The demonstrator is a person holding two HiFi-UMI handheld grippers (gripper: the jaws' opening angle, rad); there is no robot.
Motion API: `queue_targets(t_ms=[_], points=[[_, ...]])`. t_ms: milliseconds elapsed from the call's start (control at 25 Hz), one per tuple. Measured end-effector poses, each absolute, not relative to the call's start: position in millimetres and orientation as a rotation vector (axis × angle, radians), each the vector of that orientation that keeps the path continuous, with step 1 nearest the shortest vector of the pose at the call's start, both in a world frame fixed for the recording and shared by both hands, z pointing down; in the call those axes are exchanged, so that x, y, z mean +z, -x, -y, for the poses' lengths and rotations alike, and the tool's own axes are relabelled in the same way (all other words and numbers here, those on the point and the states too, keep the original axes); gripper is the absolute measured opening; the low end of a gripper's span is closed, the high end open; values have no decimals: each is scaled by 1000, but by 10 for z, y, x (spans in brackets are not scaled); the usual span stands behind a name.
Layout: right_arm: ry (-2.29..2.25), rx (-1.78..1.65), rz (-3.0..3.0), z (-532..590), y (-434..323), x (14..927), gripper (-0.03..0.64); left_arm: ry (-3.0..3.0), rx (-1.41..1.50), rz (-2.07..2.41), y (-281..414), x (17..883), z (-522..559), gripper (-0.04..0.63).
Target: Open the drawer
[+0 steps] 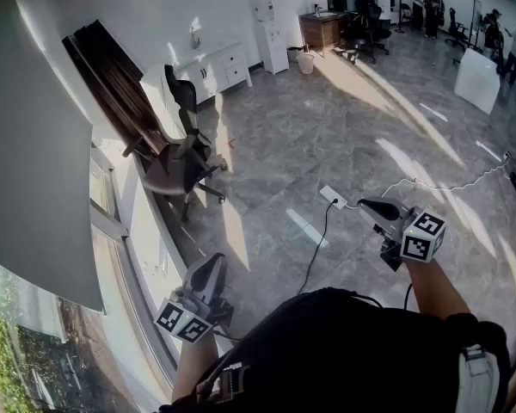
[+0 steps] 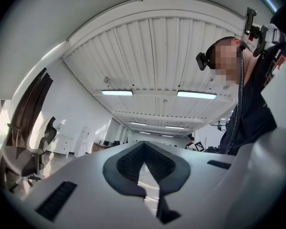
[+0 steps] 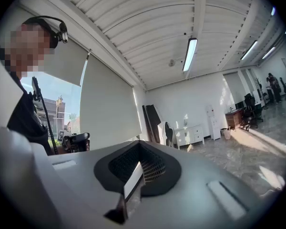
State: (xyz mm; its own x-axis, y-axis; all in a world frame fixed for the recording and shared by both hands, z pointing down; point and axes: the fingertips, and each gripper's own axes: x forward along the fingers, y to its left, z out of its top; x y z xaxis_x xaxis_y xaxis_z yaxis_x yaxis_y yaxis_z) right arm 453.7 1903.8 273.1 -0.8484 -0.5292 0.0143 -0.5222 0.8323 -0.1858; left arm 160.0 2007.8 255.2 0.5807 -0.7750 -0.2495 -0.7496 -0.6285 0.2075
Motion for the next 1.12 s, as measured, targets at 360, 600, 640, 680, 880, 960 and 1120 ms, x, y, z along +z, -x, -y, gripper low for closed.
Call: queue_targets(t_ms=[360, 600, 640, 680, 880, 960, 1120], points=[[859, -278, -2968, -19040, -4511, 2656, -2, -2722, -501, 1294, -1587, 2492, -20062, 0], [863, -296, -2964, -19018, -4537, 2696, -2, -2728, -496, 1274, -1631, 2503, -20021, 0], [860, -305, -2958, -19018, -4536, 2695, -2, -2729, -494, 1271, -1631, 2505, -20018, 0], [854, -321, -2947, -19016, -4538, 2693, 0, -2730, -491, 1269, -1633, 2508, -20016, 0], [837, -384, -2898, -18997, -4702, 2760, 0, -2738, -480, 1257, -1780, 2537, -20008, 0], [827, -390, -2897, -19017, -4790, 2744, 0, -2738, -474, 1256, -1868, 2499, -20019, 0], [797, -396, -2893, -19027, -4957, 2656, 0, -2739, -469, 1253, -2076, 2401, -20009, 0]])
